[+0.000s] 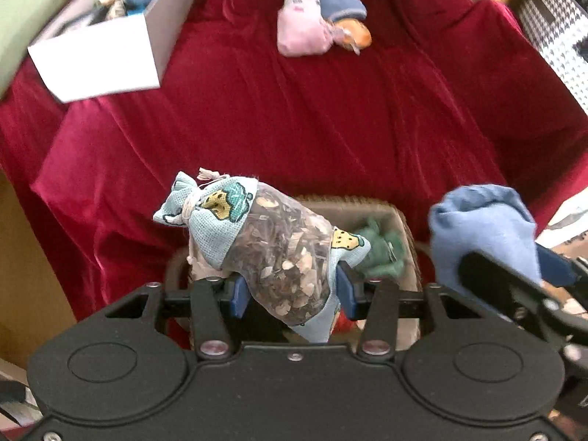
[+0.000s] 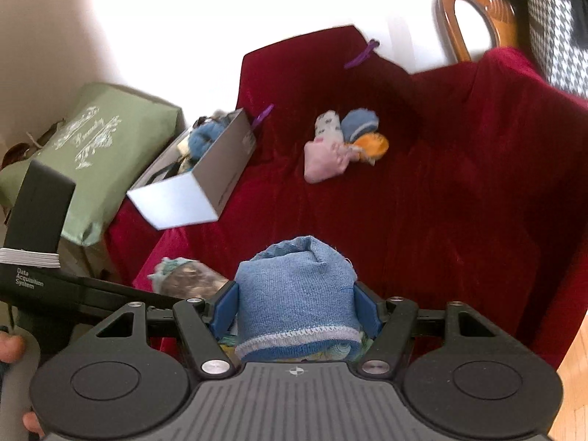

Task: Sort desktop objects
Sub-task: 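Carry the patterned bag and blue hat over the basket with both tools, then open the left tool over the basket while the right tool drops the blue hat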

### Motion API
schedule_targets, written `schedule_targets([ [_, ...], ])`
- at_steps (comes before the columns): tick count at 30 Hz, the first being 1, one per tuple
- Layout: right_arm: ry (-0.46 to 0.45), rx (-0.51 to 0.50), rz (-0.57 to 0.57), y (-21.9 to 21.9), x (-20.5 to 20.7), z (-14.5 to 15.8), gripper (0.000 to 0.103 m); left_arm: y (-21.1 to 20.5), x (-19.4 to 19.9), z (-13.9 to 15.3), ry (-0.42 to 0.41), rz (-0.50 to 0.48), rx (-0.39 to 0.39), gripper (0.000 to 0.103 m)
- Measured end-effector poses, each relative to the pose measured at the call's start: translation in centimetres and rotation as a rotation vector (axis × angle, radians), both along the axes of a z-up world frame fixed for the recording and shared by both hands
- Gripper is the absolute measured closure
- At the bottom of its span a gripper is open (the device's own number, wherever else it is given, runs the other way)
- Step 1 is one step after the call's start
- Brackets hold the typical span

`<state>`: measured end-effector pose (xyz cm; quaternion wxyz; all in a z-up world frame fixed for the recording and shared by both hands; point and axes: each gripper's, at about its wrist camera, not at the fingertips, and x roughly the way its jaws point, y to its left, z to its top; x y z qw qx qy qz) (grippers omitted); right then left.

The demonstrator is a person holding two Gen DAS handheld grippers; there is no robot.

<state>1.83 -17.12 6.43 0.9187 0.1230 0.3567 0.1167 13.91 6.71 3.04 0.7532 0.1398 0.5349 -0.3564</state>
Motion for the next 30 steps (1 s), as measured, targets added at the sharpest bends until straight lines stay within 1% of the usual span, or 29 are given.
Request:
schedule_targets([
  [3,0.022,-0.011,-0.008,0.3,-0.6,-1.2,0.038,0.0,-0.8,-1.0,-0.013,0.007,0.008,0.056],
  [6,0.04,-0.012,-0.032,-0.2,-1.1,-2.4,0.038,-0.2,-1.0,-2.2,-0.025,0.0,0.04,0.056],
  [9,0.049,-0.003,-0.061,-0.9,-1.4,-3.6,0.038,-0.7,-0.6,-3.9,-0.001,-0.005,0.091,0.056],
  [11,0.085,0.021,-0.069,-1.4,-1.0,-4.5,0.038,-1.2,-0.1,-4.9,0.02,0.012,0.122,0.056],
  [13,0.108,0.027,-0.074,-1.6,-0.8,-5.1,0.038,-1.8,0.1,-5.3,0.023,0.014,0.13,0.056],
  [17,0.107,-0.02,-0.055,-0.7,-1.0,-5.7,0.037,-3.5,0.7,-5.2,0.029,-0.002,0.113,0.056],
  [20,0.135,-0.013,-0.025,0.0,-0.6,-6.5,0.037,-5.3,1.6,-5.8,0.026,0.0,0.135,0.051],
  [21,0.148,-0.01,-0.017,0.3,-0.4,-6.8,0.037,-5.5,2.0,-6.0,0.027,0.01,0.135,0.048],
  [23,0.164,-0.016,-0.005,0.8,-0.3,-7.2,0.037,-5.7,2.2,-6.1,0.014,0.023,0.139,0.045],
  [24,0.171,-0.021,0.001,1.1,-0.4,-7.4,0.037,-5.7,2.1,-6.1,0.009,0.025,0.142,0.038],
  [26,0.186,-0.024,0.016,1.5,-0.4,-7.8,0.037,-5.0,1.9,-5.9,0.01,0.035,0.127,0.029],
  [30,0.21,-0.021,0.021,1.8,-0.2,-8.6,0.037,-3.1,1.3,-5.3,0.009,0.059,0.103,0.029],
])
